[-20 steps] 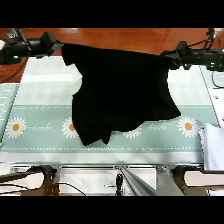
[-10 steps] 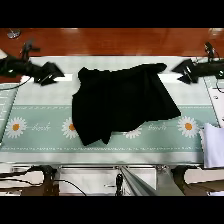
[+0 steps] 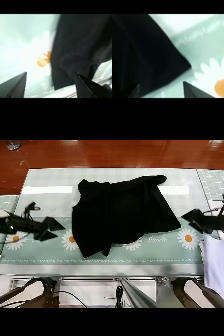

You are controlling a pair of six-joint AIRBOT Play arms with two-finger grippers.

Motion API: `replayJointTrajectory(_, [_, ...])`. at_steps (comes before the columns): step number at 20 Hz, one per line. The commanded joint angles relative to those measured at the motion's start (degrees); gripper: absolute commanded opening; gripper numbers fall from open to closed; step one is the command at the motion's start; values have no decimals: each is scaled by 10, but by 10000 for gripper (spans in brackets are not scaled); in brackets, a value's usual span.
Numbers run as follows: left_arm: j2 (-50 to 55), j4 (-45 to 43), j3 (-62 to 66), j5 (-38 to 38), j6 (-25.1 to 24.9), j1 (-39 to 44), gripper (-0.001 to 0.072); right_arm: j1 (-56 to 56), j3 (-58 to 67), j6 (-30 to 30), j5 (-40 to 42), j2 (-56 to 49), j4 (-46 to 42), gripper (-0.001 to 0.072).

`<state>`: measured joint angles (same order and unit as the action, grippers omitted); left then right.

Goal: Fold the shirts.

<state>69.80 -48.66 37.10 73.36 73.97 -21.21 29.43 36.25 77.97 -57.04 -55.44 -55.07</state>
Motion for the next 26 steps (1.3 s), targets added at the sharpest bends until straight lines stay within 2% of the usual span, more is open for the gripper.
replayJointTrajectory(1, [-15,129,-105,-60,-73,-5,703,5,-81,-15,7,75,42,618])
replayJointTrajectory(4, [-12,188,-132,-105,-108,25,701,5,-80,-19,-6,77,63,618])
replayJointTrajectory(12, [-3,215,-123,-224,-92,158,698,5,-80,-17,-10,77,67,618])
replayJointTrajectory(13, [2,215,-115,-224,-92,168,663,7,-79,-17,3,77,58,618])
replayJointTrajectory(14, [6,215,-108,-223,-92,174,437,13,-76,-5,19,77,42,618])
replayJointTrajectory(15, [7,215,-100,-223,-93,178,150,20,-76,17,33,77,19,618])
replayJointTrajectory(16, [8,215,-92,-223,-94,180,53,27,-76,45,42,77,-12,618])
replayJointTrajectory(17, [8,215,-82,-220,-95,180,25,33,-76,67,41,76,-39,618])
replayJointTrajectory(20, [7,213,-56,-200,-105,180,24,41,-76,90,8,44,-79,618])
replayJointTrajectory(23, [7,213,-46,-193,-105,180,24,39,-76,63,-10,-8,-34,618])
replayJointTrajectory(26, [7,212,-47,-191,-105,180,24,39,-62,25,24,-58,36,618])
